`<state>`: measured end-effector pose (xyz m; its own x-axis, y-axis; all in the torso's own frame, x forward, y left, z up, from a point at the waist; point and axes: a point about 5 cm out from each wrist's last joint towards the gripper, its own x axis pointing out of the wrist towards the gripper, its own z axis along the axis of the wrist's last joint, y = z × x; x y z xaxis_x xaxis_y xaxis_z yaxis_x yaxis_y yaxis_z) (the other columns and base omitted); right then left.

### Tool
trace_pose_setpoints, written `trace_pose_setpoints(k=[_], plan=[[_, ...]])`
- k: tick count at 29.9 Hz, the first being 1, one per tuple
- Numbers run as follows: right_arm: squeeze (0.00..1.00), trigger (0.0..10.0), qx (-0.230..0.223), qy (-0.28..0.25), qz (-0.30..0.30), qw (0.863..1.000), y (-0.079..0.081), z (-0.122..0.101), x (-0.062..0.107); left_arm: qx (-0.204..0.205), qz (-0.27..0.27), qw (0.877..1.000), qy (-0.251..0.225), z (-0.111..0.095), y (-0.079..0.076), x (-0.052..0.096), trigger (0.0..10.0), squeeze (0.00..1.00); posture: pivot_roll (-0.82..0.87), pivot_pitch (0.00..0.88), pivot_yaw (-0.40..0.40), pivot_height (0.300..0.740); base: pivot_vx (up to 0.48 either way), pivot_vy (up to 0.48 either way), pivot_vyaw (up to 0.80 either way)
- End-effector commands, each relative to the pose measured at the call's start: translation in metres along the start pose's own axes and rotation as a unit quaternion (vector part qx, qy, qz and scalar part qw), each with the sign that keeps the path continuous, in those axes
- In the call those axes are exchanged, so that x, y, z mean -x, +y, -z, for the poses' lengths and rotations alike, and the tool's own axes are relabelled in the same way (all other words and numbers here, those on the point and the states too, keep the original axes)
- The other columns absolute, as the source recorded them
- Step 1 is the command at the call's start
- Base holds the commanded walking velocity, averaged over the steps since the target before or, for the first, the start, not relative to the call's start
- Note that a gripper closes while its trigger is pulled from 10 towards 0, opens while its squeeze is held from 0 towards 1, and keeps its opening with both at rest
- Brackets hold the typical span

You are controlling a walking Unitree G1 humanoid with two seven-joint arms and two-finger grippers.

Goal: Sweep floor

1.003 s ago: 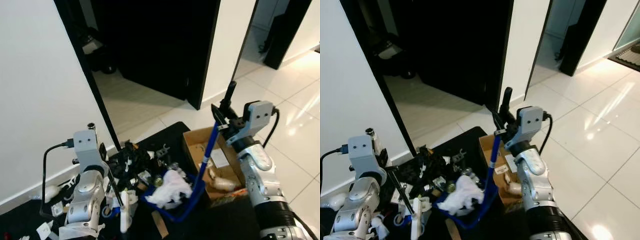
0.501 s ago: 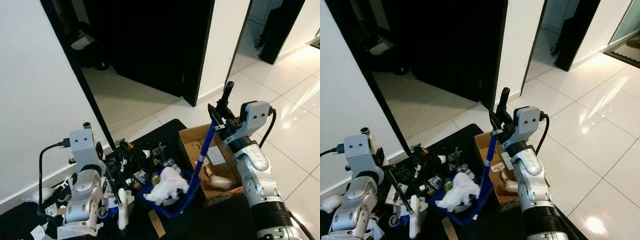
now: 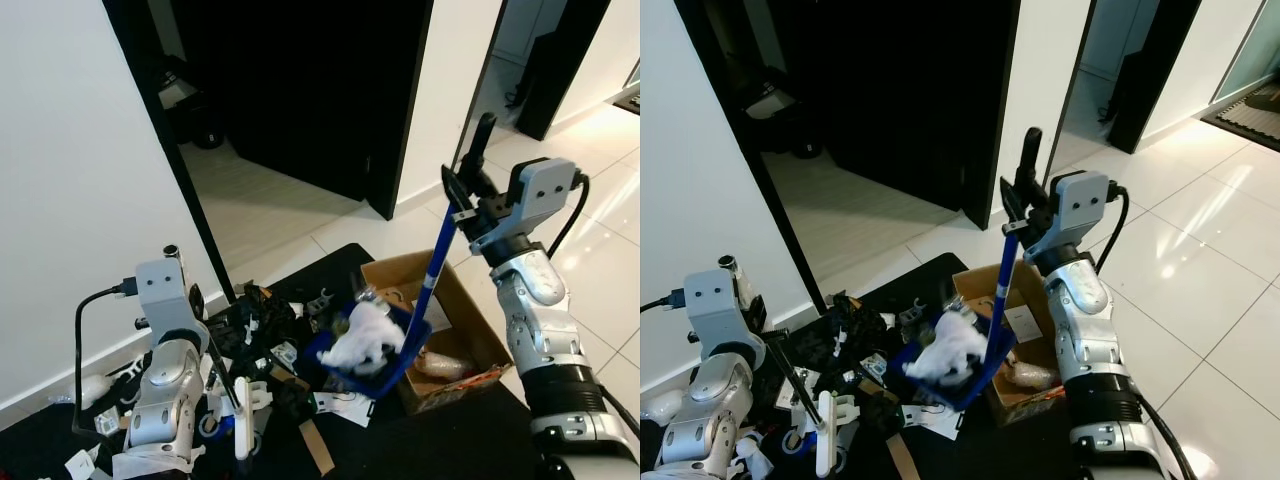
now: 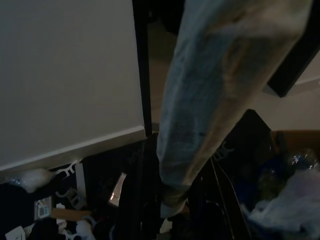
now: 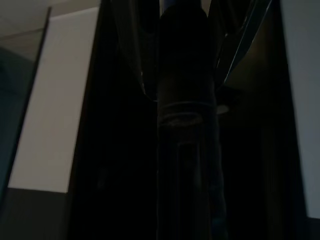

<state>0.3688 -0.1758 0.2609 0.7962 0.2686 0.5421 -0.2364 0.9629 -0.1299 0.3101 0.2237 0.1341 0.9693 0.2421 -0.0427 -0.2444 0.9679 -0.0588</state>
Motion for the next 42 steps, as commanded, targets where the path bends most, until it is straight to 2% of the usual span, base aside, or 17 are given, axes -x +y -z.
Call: trace_pose_setpoints(k=[1,4,8,10,15,17,18,21,25,26,29,35,38,39,41,42], plan=[[0.00,10.0,0.025,-0.034,0.005,0.999,-0.005,-0.012,-0.007,-0.009,-0.005,1.000,-0.014,-0.005,0.007,0.001,10.0,0.00,0.09,0.176,0.055,0.740,0.000,0.000,0.00],[0.00,10.0,0.049,-0.040,0.008,0.998,-0.006,-0.015,-0.013,-0.011,-0.004,1.000,-0.014,-0.005,0.008,0.001,10.0,0.00,0.10,0.178,0.056,0.740,0.000,0.000,0.00],[0.00,10.0,0.108,-0.050,0.004,0.993,-0.005,-0.022,-0.029,-0.013,-0.002,1.000,-0.015,-0.006,0.010,0.003,10.0,0.00,0.12,0.180,0.054,0.740,0.000,0.000,0.00],[0.00,10.0,0.108,-0.050,0.004,0.993,-0.005,-0.022,-0.029,-0.013,-0.002,1.000,-0.015,-0.006,0.010,0.003,10.0,0.00,0.12,0.180,0.054,0.740,0.000,0.000,0.00],[0.00,10.0,0.145,-0.058,0.004,0.988,-0.005,-0.026,-0.036,-0.016,-0.004,1.000,-0.015,-0.005,0.013,0.006,10.0,0.00,0.13,0.180,0.051,0.740,0.000,0.000,0.00],[0.00,10.0,0.173,-0.061,0.008,0.983,-0.007,-0.028,-0.039,-0.018,-0.005,1.000,-0.013,-0.005,0.015,0.008,10.0,0.00,0.14,0.179,0.051,0.740,0.000,0.000,0.00],[0.00,10.0,0.173,-0.061,0.008,0.983,-0.007,-0.028,-0.039,-0.018,-0.005,1.000,-0.013,-0.005,0.015,0.008,10.0,0.00,0.14,0.179,0.051,0.740,0.000,0.000,0.00],[0.00,10.0,0.229,-0.058,-0.003,0.972,-0.007,-0.028,-0.042,-0.020,-0.005,1.000,-0.012,-0.004,0.017,0.009,10.0,0.00,0.14,0.180,0.052,0.740,0.000,0.000,0.00],[0.00,10.0,0.283,-0.050,-0.043,0.957,0.004,-0.022,-0.044,-0.022,-0.005,1.000,-0.010,-0.002,0.018,0.011,10.0,0.00,0.14,0.179,0.044,0.740,0.000,0.000,0.00],[0.00,10.0,0.283,-0.050,-0.043,0.957,0.004,-0.022,-0.044,-0.022,-0.005,1.000,-0.010,-0.002,0.018,0.011,10.0,0.00,0.14,0.179,0.044,0.740,0.000,0.000,0.00],[0.00,10.0,0.318,-0.045,-0.084,0.943,0.014,-0.015,-0.043,-0.022,-0.006,1.000,-0.009,-0.001,0.018,0.013,10.0,0.00,0.14,0.180,0.035,0.740,0.000,0.000,0.00],[0.00,10.0,0.339,-0.034,-0.125,0.932,0.025,-0.005,-0.040,-0.022,-0.011,1.000,-0.006,0.002,0.020,0.017,10.0,0.00,0.15,0.182,0.025,0.740,0.000,0.000,0.00],[0.00,10.0,0.358,-0.026,-0.193,0.913,0.044,0.013,-0.029,-0.021,-0.015,1.000,-0.004,0.005,0.021,0.021,10.0,0.00,0.14,0.187,0.012,0.740,0.000,0.000,0.00],[0.00,10.0,0.358,-0.026,-0.193,0.913,0.044,0.013,-0.029,-0.021,-0.015,1.000,-0.004,0.005,0.021,0.021,10.0,0.00,0.14,0.187,0.012,0.740,0.000,0.000,0.00],[0.00,10.0,0.365,-0.015,-0.239,0.900,0.056,0.025,-0.019,-0.020,-0.016,1.000,-0.003,0.006,0.021,0.022,10.0,0.00,0.14,0.188,0.008,0.740,0.000,0.000,0.00],[0.00,10.0,0.365,-0.015,-0.239,0.900,0.056,0.025,-0.019,-0.020,-0.016,1.000,-0.003,0.006,0.021,0.022,10.0,0.00,0.14,0.188,0.008,0.740,0.000,0.000,0.00]])
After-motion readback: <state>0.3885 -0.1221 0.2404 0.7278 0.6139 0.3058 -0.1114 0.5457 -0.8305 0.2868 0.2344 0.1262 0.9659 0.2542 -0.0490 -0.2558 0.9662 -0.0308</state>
